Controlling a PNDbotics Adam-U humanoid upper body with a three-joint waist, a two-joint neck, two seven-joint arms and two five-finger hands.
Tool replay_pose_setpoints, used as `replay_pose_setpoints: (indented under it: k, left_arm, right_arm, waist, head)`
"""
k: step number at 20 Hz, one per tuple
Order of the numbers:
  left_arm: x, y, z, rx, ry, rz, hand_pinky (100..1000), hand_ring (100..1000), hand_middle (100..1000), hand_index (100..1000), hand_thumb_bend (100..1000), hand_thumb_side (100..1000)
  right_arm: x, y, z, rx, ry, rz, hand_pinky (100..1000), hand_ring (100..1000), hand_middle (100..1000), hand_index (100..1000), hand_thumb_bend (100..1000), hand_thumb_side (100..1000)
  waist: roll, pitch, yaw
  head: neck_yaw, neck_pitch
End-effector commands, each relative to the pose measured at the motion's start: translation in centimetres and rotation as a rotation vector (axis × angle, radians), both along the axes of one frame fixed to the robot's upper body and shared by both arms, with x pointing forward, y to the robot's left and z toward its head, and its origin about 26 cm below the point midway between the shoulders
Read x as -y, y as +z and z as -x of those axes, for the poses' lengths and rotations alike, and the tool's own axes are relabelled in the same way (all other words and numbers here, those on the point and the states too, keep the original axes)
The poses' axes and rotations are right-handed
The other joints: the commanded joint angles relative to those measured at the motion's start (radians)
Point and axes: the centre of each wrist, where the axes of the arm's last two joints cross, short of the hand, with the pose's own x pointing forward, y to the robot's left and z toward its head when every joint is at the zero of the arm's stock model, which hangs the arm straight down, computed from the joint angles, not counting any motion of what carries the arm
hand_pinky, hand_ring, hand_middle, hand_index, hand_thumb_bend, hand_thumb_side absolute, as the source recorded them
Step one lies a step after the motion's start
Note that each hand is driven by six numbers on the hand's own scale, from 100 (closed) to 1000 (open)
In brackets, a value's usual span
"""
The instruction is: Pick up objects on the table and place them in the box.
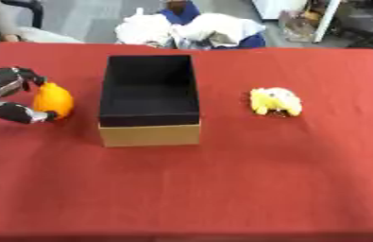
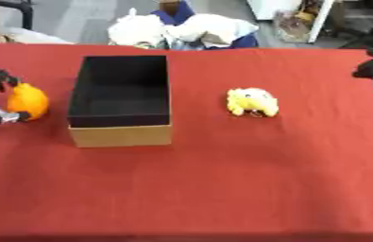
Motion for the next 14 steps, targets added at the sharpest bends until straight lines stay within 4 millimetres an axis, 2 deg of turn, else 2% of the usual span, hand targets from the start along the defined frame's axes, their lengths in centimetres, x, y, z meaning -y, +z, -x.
replay_pose_setpoints:
  k: [1,3,4,6,9,11,14]
  left_arm:
    - [-0.4,1.2,-0.2,0.028,0.011,-0.026,670,611,664,797,507,416]
    - [-0.4,1.1,-0.2,0.036,0.015,-0.031,649,585,631,773,482,327]
    - [-0.5,1.0,-0.1,0.045,0.018,-0.032,642,577,622,765,475,324]
    - [-0.5,1.0,-0.1,0.078,0.025,-0.023,598,522,563,710,435,295]
    - [-0.5,0.9,0.0,0.152,0.030,0.011,521,421,440,572,357,224]
    - [-0.4,1.1,0.0,0.203,0.024,0.048,505,393,404,526,316,188]
    - [0.0,2.9,-0.1,0.288,-0.010,0.104,501,385,385,506,312,159]
  right_arm:
    - [0.4,1.2,-0.2,0.026,0.003,0.013,730,620,575,799,100,663]
    - [0.4,1.2,-0.2,0.026,0.002,0.013,729,620,575,799,100,663]
    - [0.4,1.2,-0.2,0.027,0.001,0.013,729,620,575,799,100,663]
    - [0.4,1.2,-0.2,0.027,0.000,0.012,729,620,575,799,100,663]
    - [0.4,1.2,-0.2,0.026,0.000,0.011,729,620,574,799,100,663]
    - [0.4,1.1,-0.1,0.025,-0.002,0.011,729,620,574,799,100,663]
    - [0.5,1.1,-0.1,0.024,-0.005,0.010,729,620,574,799,100,663]
  waist:
    - [0.002,-0.011,-0.002]
    - [0.002,-0.011,-0.003]
    - [0.002,-0.011,-0.003]
    - [0.002,-0.011,-0.003]
    - [0.002,-0.011,-0.003]
    - [0.002,-0.012,-0.003]
    - [0.003,-0.014,-0.003]
  head:
    - [0.002,0.005]
    - [0.001,0.005]
    - [0.001,0.005]
    - [0.000,0.005]
    - [-0.001,0.005]
    - [-0.002,0.005]
    - [-0.002,0.005]
